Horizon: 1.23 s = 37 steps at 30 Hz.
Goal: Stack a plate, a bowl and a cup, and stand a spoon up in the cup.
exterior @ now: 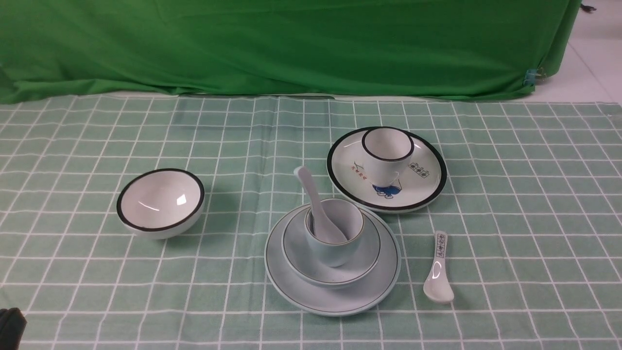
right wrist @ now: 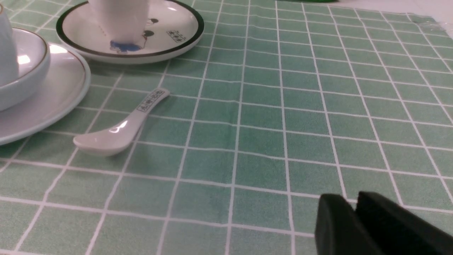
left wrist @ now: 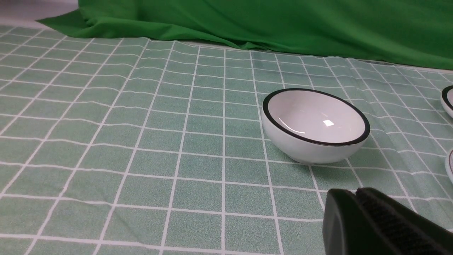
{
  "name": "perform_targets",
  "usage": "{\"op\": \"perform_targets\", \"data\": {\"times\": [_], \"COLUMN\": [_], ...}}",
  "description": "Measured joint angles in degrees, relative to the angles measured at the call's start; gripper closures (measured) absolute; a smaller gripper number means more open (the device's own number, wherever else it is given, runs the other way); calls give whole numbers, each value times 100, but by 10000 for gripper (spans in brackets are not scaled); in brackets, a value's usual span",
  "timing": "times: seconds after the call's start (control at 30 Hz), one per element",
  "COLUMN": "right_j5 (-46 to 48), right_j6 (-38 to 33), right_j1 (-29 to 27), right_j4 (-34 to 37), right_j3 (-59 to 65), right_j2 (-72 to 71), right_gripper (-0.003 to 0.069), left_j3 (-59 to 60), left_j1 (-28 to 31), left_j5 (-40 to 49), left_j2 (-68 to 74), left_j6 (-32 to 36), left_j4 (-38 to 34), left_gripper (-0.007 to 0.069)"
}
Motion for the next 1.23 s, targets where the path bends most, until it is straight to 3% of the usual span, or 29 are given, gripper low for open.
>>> {"op": "perform_targets", "data": {"times": [1.23], "right_j5": [0], "right_j6": [5], "right_j1": [0], "right_j4": [0], "right_j3": [0], "right_j2": [0], "right_gripper": [477], "left_j3": [0], "left_j1": [0], "left_j5": [0], "left_j2": [0], "left_j6": [56], "left_j4": [0], "left_gripper": [612]}}
